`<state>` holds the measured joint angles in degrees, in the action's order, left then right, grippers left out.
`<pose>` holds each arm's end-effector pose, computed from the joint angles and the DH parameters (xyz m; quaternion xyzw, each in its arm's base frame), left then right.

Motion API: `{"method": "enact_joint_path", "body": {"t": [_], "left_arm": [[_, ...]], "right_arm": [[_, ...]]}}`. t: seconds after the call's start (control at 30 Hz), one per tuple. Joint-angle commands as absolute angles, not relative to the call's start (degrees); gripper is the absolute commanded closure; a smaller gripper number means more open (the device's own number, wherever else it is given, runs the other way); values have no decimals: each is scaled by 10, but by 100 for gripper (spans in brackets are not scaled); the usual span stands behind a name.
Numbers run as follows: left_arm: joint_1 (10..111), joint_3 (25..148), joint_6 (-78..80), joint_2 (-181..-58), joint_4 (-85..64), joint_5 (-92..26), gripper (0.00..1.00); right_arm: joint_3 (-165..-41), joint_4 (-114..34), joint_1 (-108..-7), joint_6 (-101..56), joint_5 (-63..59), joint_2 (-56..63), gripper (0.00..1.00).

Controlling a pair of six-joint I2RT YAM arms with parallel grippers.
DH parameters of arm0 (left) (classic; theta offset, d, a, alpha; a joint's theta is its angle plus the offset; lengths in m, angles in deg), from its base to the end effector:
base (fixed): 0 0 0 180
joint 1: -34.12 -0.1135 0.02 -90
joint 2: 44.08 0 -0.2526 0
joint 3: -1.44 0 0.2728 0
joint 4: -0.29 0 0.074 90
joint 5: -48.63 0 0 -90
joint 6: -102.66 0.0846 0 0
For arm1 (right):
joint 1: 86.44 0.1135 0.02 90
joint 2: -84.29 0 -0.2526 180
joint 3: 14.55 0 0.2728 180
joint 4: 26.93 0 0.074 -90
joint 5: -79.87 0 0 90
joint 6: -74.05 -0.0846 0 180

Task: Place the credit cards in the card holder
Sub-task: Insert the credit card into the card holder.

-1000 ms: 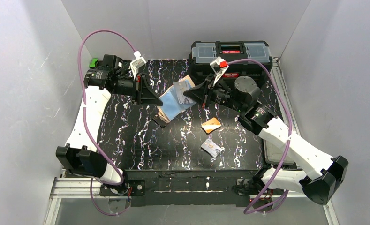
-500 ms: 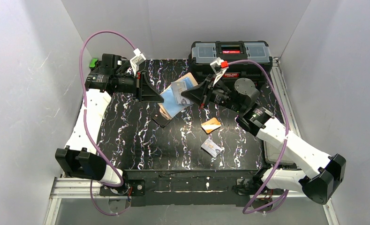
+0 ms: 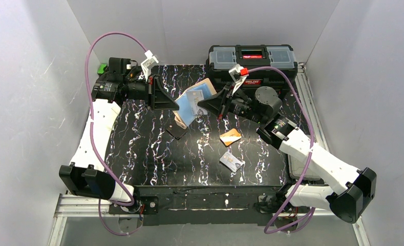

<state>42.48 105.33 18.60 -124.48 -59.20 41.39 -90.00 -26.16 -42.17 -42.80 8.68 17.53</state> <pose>0.2812 -0.1262 0.4215 0.3810 0.6260 -0.5961 0.3281 0.2258 0.2583 0.4121 -0.2198 0.6115 0.5237 0.5509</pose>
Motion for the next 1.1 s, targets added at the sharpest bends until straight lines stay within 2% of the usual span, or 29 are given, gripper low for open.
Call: {"method": "enact_joint_path", "body": {"t": [0.0,0.4,0.67,0.83,0.93,1.0,1.07], "left_arm": [[428,1055,163,-1220,-571,460,100],[443,1058,141,-1210,-564,515,100],[444,1047,133,-1197,-542,514,100],[445,1000,156,-1190,-531,479,100],[445,944,227,-1197,-562,416,100],[478,938,494,-1257,-779,310,100],[484,886,588,-1309,-837,259,100]], "right_arm": [[-900,-254,-421,-410,94,184,99],[-947,-290,-421,-327,147,167,99],[-968,-297,-426,-320,168,154,99],[-960,-327,-430,-324,175,157,99],[-936,-347,-430,-328,163,161,99],[-901,-359,-430,-335,146,152,99],[-870,-373,-431,-334,152,123,99]]}}
